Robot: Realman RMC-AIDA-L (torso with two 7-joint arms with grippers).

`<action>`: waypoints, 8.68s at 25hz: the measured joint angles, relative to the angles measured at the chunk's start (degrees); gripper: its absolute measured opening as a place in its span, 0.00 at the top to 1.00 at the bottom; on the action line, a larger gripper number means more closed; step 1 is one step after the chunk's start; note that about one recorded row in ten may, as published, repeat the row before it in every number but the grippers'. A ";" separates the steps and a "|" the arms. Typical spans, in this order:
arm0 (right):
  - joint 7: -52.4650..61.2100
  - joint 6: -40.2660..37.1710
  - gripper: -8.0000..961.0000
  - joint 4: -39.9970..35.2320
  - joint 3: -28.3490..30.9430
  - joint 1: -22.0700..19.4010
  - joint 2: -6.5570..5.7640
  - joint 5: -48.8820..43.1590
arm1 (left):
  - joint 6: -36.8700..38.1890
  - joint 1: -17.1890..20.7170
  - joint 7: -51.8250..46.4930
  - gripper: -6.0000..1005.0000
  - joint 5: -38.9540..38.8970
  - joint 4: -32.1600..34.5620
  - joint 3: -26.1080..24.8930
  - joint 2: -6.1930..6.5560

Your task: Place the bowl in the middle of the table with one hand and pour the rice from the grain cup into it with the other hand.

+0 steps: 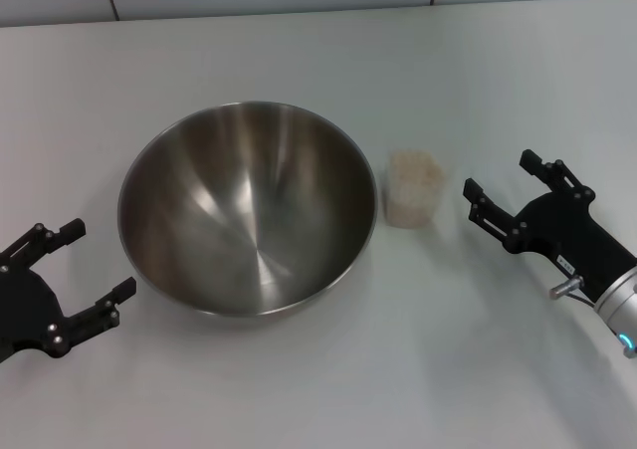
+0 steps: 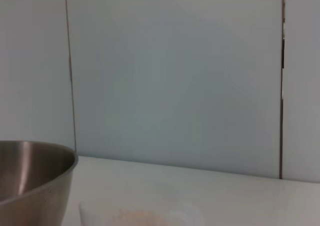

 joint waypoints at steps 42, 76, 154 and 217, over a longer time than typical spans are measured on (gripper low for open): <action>-1.84 4.01 0.32 0.90 2.94 4.54 0.09 0.00 | 0.56 0.97 -1.74 0.16 2.08 -0.57 1.45 1.85; -10.75 -10.71 0.97 4.20 5.94 5.20 -0.03 -0.04 | 0.32 0.69 -2.28 0.16 2.09 -0.26 1.43 1.49; -27.46 -6.69 0.95 17.13 18.04 2.66 0.23 -1.10 | 0.13 -1.20 -2.37 0.16 2.89 -0.17 1.43 0.86; -17.46 -4.51 0.16 12.98 9.00 -6.70 -3.12 -13.46 | -0.04 -1.14 -2.33 0.16 2.88 -0.17 1.02 0.62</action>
